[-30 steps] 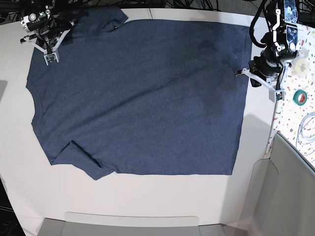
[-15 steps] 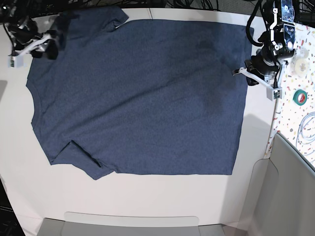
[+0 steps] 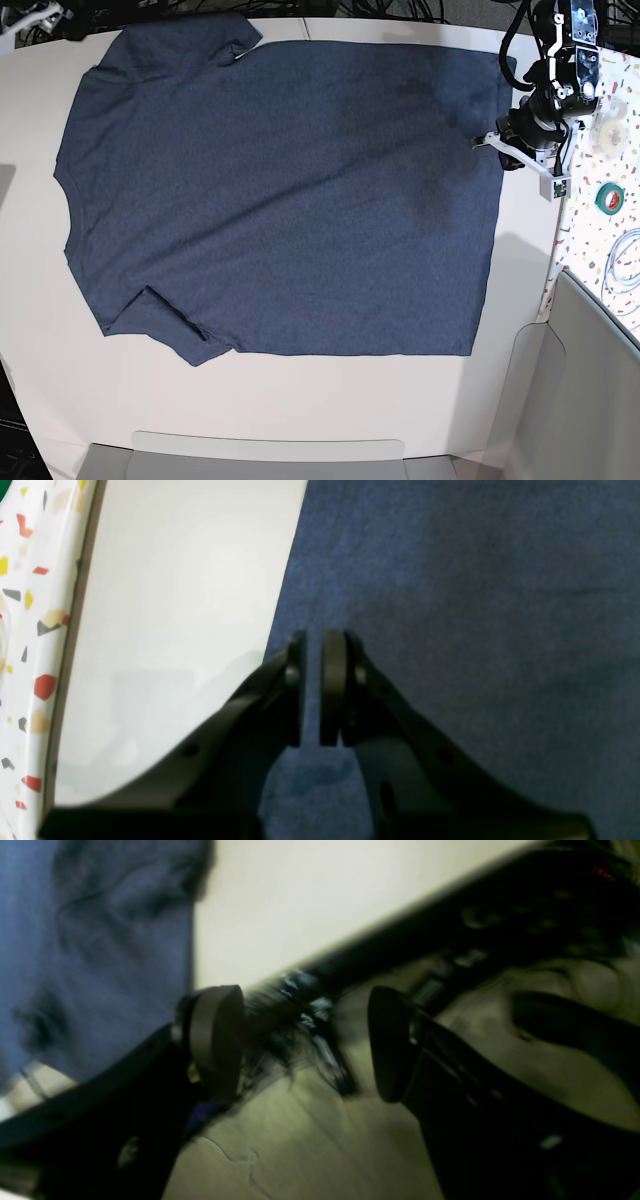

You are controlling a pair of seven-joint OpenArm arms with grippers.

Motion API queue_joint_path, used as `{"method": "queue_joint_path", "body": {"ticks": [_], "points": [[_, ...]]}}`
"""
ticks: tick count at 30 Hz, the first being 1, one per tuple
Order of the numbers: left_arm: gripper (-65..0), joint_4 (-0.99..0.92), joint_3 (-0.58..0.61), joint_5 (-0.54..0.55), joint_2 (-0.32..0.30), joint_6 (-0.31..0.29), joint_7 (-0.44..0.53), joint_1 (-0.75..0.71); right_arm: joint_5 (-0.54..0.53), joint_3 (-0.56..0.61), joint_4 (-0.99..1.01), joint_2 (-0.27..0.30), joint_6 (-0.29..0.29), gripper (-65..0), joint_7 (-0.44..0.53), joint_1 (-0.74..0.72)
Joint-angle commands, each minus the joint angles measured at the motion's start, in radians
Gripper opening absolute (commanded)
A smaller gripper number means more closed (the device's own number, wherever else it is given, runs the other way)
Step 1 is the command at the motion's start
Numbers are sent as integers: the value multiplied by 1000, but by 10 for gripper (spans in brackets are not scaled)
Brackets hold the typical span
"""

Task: Layout the t-shirt on the table in an organized manner, then fold the t-shirt properly
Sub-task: 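Release the shirt with both grippers and raise them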

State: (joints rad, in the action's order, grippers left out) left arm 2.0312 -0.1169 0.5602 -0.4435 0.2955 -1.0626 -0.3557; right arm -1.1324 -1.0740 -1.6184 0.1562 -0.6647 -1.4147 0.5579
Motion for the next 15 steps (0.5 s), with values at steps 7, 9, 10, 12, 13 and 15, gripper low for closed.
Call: {"method": "queue_joint_path", "body": {"ticks": [7, 9, 10, 12, 13, 15], "points": [[-593, 13, -4, -2, -13, 0, 18, 5, -116, 48, -130, 10, -20, -267, 18, 23], [-593, 12, -4, -2, -13, 0, 18, 4, -160, 48, -173, 10, -20, -267, 18, 40], [-593, 6, -4, -2, -13, 0, 18, -4, -177, 48, -187, 10, -20, -267, 18, 50], [-593, -4, -4, -2, -15, 0, 18, -7, -196, 48, -201, 10, -20, -267, 18, 63], [-593, -13, -4, -2, -15, 0, 18, -7, -196, 48, -201, 12, -20, -267, 18, 64], [-593, -27, -4, -2, -15, 0, 18, -3, -183, 48, -196, 12, -20, -267, 18, 61]]}}
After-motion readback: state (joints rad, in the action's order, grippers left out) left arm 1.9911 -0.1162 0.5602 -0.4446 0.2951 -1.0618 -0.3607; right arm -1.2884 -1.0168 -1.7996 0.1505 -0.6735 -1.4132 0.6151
